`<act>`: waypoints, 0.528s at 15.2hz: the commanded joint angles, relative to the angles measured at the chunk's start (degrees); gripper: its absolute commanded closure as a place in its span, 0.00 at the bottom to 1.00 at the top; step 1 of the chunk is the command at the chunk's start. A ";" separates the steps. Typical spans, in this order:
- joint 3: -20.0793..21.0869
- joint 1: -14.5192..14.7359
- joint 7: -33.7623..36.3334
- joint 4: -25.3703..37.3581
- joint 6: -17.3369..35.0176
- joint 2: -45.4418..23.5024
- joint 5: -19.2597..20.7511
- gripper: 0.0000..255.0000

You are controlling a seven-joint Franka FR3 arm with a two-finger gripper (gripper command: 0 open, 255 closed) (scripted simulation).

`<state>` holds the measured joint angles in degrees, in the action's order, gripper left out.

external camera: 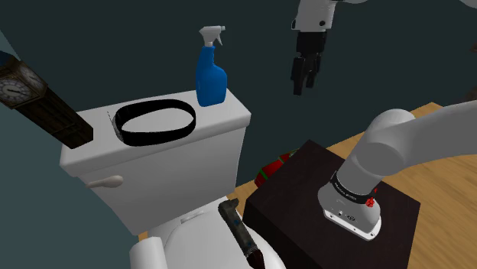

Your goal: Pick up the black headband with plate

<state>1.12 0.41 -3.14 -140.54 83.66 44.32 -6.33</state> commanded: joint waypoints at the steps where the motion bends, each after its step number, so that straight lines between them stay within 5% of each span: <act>1: 0.00 0.00 0.00 0.00 0.00 0.00 0.00 0.00; 8: 7.98 1.77 9.50 4.40 8.57 -9.48 -5.02 0.00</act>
<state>8.04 2.03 5.03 -136.79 90.79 36.38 -10.82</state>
